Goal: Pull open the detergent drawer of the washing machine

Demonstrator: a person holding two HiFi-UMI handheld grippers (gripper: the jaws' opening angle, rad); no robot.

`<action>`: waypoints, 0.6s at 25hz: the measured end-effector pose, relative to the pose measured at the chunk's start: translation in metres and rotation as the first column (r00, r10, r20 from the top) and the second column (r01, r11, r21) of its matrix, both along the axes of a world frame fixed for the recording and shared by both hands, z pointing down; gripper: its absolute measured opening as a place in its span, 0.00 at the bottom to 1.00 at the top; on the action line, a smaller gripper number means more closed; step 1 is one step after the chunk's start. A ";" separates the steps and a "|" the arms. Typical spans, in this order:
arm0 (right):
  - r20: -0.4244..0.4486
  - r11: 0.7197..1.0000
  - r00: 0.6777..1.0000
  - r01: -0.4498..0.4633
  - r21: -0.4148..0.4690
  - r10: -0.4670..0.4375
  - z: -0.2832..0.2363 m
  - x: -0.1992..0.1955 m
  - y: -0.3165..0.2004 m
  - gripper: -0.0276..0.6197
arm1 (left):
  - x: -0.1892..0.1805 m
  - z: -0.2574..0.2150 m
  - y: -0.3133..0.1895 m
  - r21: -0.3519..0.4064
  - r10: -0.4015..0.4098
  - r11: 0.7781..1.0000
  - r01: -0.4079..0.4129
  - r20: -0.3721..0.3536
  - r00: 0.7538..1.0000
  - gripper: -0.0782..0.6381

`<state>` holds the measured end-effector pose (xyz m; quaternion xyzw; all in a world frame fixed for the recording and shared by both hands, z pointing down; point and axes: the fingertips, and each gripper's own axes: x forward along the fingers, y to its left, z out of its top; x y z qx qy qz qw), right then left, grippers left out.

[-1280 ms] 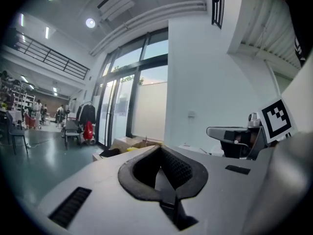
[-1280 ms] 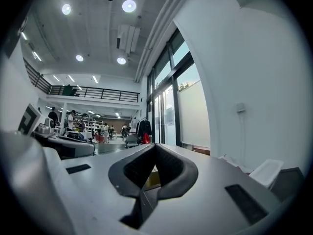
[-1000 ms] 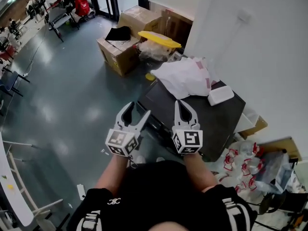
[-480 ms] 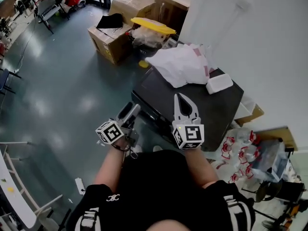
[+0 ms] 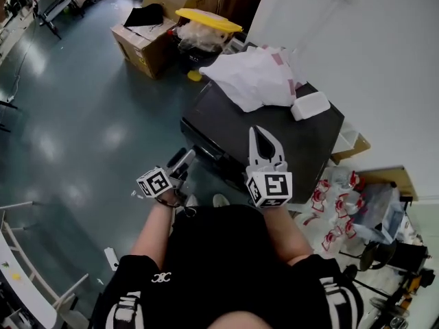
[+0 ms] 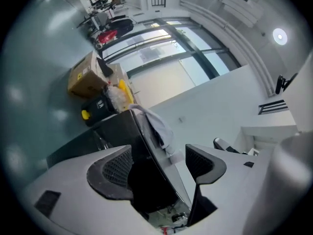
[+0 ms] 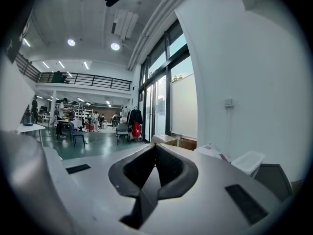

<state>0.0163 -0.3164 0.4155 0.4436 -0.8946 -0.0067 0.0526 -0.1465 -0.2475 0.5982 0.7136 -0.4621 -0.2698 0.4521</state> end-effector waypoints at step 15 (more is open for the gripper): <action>-0.111 0.989 0.987 -0.123 -0.081 0.113 0.036 0.023 0.002 0.05 | -0.026 0.087 -0.015 -0.008 0.045 0.999 -0.052 -0.388 0.921 0.44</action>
